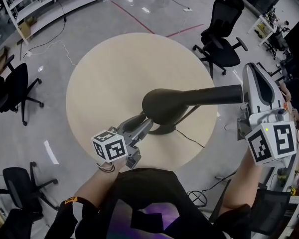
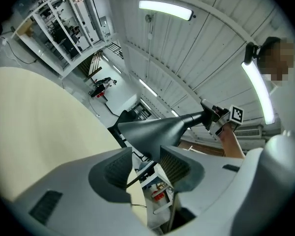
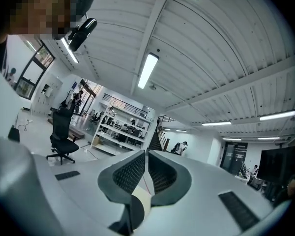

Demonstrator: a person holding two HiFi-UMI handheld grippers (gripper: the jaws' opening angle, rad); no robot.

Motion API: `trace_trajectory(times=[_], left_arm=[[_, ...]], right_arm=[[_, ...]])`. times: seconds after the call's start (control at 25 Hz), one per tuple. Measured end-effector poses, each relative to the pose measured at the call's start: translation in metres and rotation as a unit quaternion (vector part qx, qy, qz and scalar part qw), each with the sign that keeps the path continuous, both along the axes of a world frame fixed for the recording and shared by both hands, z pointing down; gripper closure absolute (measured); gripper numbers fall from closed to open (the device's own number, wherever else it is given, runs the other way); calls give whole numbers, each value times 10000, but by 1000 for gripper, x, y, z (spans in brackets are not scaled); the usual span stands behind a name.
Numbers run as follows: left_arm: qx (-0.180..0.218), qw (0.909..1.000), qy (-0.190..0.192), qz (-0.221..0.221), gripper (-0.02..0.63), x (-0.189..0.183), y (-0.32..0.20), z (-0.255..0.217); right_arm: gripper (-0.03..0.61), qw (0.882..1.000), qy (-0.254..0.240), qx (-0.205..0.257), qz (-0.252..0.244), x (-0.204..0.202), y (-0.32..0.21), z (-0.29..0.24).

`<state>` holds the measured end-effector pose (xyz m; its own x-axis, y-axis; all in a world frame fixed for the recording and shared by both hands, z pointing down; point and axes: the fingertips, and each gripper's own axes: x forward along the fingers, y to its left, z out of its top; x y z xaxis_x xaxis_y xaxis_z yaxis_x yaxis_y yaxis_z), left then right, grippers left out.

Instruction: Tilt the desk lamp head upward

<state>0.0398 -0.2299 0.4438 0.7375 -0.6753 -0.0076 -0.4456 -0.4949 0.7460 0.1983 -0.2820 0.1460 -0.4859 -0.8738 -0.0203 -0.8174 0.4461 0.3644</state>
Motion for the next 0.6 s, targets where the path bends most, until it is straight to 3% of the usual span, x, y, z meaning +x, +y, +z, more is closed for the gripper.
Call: trace_trajectory(times=[0.28,0.6], left_arm=[[38,9992,179,345,407,10,-6,1],[67,9986,245,454,407,7,-9,0]], right_arm=[[568,9998,48,-175,22,2,-9,13],[568,9995,27,-256,160,7,-17,21]])
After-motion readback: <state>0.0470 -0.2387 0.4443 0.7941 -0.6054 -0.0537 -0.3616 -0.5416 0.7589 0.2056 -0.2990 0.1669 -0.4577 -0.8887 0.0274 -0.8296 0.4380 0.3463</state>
